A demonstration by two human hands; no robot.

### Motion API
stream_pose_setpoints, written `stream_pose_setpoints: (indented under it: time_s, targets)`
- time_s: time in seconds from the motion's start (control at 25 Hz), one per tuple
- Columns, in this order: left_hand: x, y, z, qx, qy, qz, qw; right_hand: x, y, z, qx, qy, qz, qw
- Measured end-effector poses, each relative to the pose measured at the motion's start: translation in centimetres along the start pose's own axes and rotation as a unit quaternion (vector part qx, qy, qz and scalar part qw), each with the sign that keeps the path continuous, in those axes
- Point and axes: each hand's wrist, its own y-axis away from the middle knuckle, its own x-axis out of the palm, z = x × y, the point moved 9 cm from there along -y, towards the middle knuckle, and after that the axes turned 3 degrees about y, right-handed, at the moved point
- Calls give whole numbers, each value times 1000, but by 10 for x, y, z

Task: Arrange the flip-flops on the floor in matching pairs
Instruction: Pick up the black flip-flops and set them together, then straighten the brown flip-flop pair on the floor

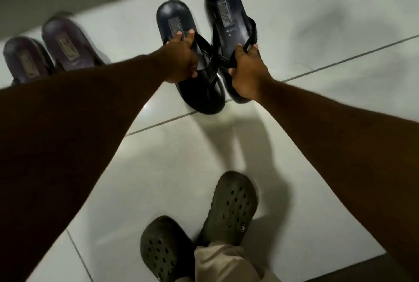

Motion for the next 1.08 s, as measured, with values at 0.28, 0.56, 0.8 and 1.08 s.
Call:
stream_pose_setpoints:
  time_s: [0.28,0.56,0.8,1.08]
  targets:
    - [-14,117,67,-132,143,-112,974,-15,60,59,-50,70,-33,996]
    - [21,243,220,-242,103,-116,958,80,70,241,-208,161,22,965]
    - [87,237,272,-155,94,-32,983,198,32,297,-259,311,54,913]
    - [126,349,389,-105,110,-61,986,327,91,414,-252,263,58,929]
